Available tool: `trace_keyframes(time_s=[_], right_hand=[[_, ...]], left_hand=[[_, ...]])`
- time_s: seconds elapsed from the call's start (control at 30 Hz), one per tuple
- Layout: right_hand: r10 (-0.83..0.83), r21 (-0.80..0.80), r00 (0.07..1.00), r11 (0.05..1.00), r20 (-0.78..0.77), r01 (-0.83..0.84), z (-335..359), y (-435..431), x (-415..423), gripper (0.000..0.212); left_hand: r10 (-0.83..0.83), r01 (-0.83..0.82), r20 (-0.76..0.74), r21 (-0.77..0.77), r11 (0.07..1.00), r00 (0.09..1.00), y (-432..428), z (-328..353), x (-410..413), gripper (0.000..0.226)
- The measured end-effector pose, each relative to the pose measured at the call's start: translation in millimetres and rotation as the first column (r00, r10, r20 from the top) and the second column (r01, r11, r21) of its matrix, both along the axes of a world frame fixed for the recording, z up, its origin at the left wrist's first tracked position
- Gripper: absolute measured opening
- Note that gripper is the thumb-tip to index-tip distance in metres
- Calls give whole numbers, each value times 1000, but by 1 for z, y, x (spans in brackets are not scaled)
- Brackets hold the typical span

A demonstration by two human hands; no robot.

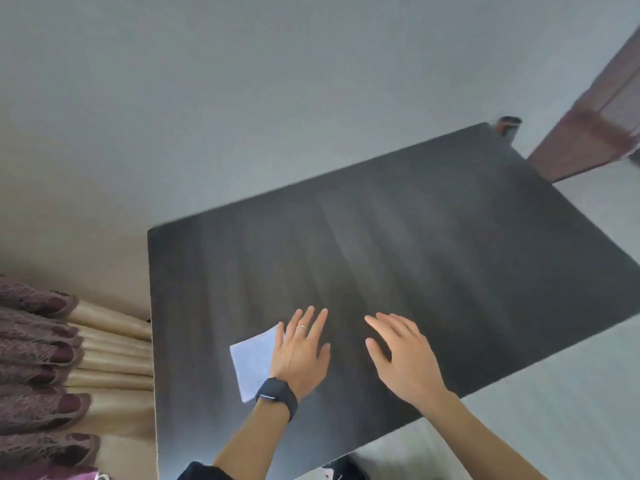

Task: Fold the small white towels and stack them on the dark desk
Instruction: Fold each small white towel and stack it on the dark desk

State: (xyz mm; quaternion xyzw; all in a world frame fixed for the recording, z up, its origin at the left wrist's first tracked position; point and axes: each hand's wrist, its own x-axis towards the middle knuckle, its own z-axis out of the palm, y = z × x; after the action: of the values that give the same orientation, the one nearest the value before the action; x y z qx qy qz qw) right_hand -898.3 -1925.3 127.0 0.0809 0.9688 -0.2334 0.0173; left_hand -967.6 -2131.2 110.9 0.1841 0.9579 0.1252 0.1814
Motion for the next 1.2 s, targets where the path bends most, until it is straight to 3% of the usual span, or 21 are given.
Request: trace_keyframes(time_s=[0.23, 0.43, 0.57, 0.77, 0.9, 1.1, 1.2], right_hand=[[-437, -35, 879, 898, -188, 439, 85, 183, 130, 37], [-666, -57, 621, 700, -412, 712, 155, 335, 294, 34], [-736, -103, 435, 559, -518, 823, 196, 419, 406, 45], [-783, -111, 208, 332, -587, 937, 228, 520, 543, 32], [-787, -98, 109, 211, -607, 973, 239, 585, 610, 32], [-787, -82, 2, 66, -616, 994, 249, 694, 688, 29], [-804, -83, -51, -2, -593, 997, 254, 754, 723, 29]], left_hand=[[-322, 353, -194, 158, 922, 927, 226, 103, 32, 60], [-533, 622, -333, 282, 731, 778, 437, 180, 148, 54], [-616, 741, -413, 395, 543, 671, 565, 218, 242, 59], [-718, 837, -478, 475, 273, 506, 718, 261, 376, 54], [-762, 868, -514, 481, 124, 394, 807, 274, 447, 46], [-821, 899, -522, 438, -26, 230, 952, 280, 529, 49], [-839, 890, -504, 453, -54, 206, 1027, 289, 562, 50]])
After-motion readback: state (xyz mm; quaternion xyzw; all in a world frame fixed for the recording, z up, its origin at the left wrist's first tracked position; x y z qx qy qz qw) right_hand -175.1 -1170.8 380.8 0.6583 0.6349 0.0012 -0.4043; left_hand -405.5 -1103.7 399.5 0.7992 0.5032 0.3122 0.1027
